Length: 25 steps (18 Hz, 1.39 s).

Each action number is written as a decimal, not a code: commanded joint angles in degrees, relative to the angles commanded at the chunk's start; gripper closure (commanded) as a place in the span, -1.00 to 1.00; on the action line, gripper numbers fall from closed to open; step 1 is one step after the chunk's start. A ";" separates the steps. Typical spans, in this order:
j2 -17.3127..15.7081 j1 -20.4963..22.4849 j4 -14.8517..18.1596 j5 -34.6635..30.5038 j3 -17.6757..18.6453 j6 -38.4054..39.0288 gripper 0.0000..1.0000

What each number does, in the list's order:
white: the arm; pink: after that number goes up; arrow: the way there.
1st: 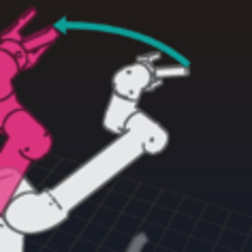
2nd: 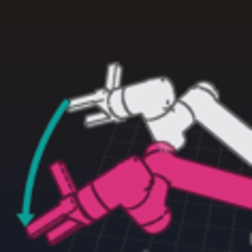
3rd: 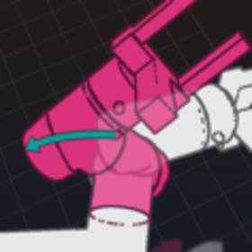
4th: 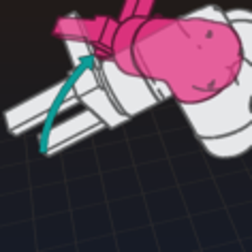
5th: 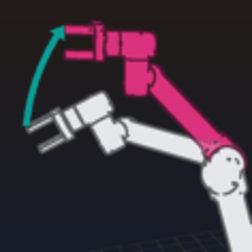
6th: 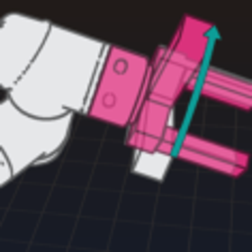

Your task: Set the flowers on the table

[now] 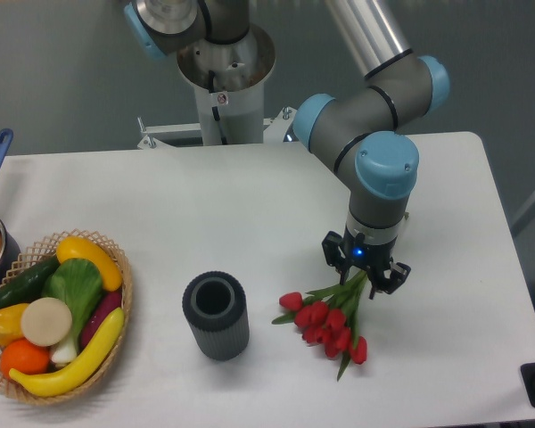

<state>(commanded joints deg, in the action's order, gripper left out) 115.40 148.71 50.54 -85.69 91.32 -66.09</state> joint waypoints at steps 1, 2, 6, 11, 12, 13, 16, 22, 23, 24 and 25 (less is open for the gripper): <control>-0.26 0.09 -0.18 0.00 -0.17 -0.70 -1.00; -0.44 0.17 -0.27 -0.09 -0.52 -1.40 -1.00; -2.01 2.28 -0.01 -0.18 -3.86 -2.02 -1.00; -5.45 6.06 5.43 -0.09 -3.78 -15.01 -1.00; -6.06 6.59 6.40 -0.09 -3.69 -15.90 -1.00; -7.37 7.03 7.54 0.09 -3.34 -16.61 -1.00; -10.98 10.62 13.59 1.49 -3.25 -23.09 -1.00; -14.76 18.45 23.54 5.00 -3.96 -38.31 -1.00; -14.85 18.98 23.72 5.62 -3.87 -39.19 -1.00; -14.85 19.07 23.90 5.97 -3.87 -39.29 -1.00; -14.85 19.07 23.90 6.06 -3.78 -39.29 -1.00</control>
